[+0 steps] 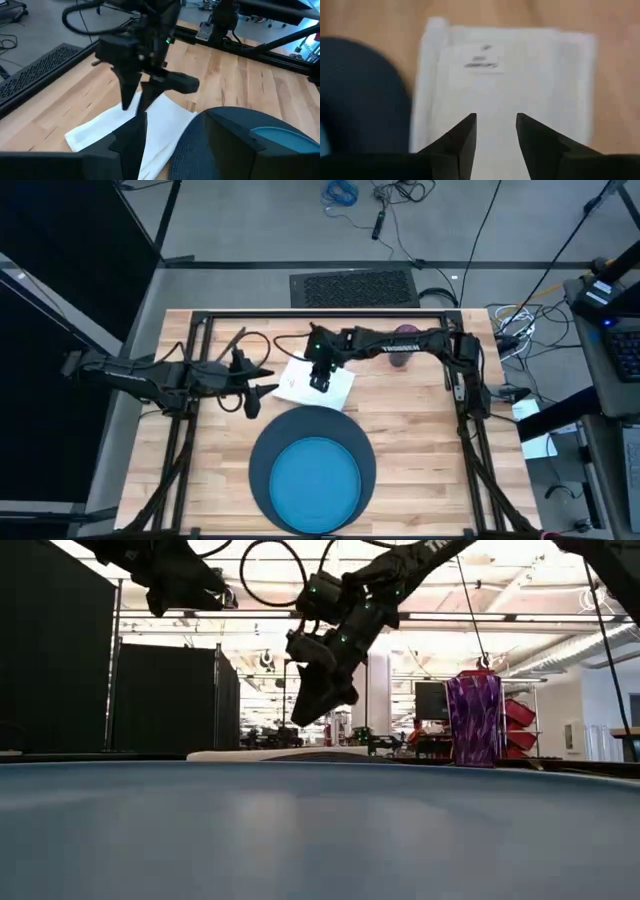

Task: Set table place
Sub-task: Fold the white napkin

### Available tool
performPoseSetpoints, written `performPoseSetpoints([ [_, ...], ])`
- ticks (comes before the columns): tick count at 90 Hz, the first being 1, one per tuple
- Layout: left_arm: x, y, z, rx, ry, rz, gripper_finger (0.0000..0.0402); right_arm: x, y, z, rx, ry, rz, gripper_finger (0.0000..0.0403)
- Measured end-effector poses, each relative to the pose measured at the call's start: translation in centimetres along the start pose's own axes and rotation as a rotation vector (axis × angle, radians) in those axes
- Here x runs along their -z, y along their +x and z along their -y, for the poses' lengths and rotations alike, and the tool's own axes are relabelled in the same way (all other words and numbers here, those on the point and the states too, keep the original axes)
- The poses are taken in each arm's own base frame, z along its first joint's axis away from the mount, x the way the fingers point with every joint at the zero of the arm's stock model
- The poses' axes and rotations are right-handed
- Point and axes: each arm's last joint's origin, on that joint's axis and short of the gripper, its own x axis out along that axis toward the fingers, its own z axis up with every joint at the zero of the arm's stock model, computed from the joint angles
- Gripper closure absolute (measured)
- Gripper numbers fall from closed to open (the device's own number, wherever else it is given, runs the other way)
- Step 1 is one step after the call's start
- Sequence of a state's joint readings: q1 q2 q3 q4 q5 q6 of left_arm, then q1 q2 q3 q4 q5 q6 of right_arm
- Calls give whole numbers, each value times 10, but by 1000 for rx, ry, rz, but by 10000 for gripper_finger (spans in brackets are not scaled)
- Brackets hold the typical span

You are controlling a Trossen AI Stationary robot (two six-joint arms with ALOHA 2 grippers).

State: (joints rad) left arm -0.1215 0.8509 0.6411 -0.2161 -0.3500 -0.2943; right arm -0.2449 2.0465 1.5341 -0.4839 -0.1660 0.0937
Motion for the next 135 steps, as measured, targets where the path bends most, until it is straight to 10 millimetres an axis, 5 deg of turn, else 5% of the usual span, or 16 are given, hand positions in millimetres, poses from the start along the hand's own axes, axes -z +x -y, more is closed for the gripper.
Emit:
performPoseSetpoints([
  [35,1,1,-2,-63,1,3,219,17,38,22,-10,46,-105,278],
  [98,21,37,2,-137,95,-124,219,4,30,74,284,268,69,278],
  [135,29,48,2,-191,122,-170,219,-16,20,68,270,194,176,277],
])
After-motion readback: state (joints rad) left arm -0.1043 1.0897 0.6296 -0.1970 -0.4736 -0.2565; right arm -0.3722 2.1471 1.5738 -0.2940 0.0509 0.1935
